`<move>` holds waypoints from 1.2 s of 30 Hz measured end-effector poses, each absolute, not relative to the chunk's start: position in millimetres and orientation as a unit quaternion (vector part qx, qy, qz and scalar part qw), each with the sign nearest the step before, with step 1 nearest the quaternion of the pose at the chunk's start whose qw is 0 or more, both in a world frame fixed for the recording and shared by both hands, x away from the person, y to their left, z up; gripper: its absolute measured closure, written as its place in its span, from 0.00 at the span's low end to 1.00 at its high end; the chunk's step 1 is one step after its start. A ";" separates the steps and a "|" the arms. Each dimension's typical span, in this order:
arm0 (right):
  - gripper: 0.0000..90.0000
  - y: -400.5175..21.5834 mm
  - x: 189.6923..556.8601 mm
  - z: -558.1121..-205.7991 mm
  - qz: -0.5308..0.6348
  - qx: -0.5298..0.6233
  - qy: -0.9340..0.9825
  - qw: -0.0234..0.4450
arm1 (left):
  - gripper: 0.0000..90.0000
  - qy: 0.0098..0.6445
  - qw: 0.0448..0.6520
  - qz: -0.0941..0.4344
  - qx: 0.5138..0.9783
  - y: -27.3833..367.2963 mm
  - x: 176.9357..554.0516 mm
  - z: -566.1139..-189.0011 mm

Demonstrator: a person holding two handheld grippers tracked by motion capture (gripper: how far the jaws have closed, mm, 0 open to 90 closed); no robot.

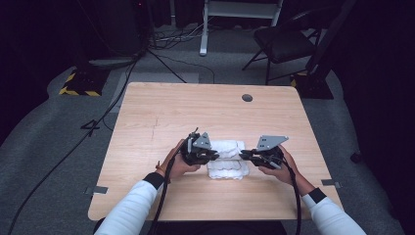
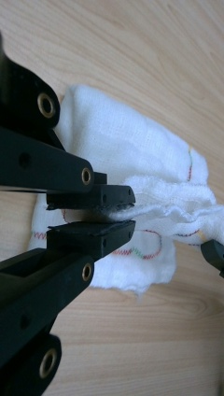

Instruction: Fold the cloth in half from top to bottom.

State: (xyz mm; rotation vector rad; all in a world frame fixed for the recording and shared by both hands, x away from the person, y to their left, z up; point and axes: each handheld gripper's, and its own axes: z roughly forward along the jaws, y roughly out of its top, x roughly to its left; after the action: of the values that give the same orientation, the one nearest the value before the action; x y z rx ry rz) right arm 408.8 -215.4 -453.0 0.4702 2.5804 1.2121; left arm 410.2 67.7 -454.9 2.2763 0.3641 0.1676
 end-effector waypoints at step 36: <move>0.82 -231.4 375.1 -487.4 0.360 0.156 0.914 0.101 | 0.73 0.130 0.362 0.070 0.920 76.3 368.8 -484.0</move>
State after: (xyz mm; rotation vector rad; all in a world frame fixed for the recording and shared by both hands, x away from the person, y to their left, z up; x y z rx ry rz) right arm 375.1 -231.4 -487.4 0.4618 2.7003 1.0640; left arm 368.8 76.3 -484.0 2.3706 0.3358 0.1807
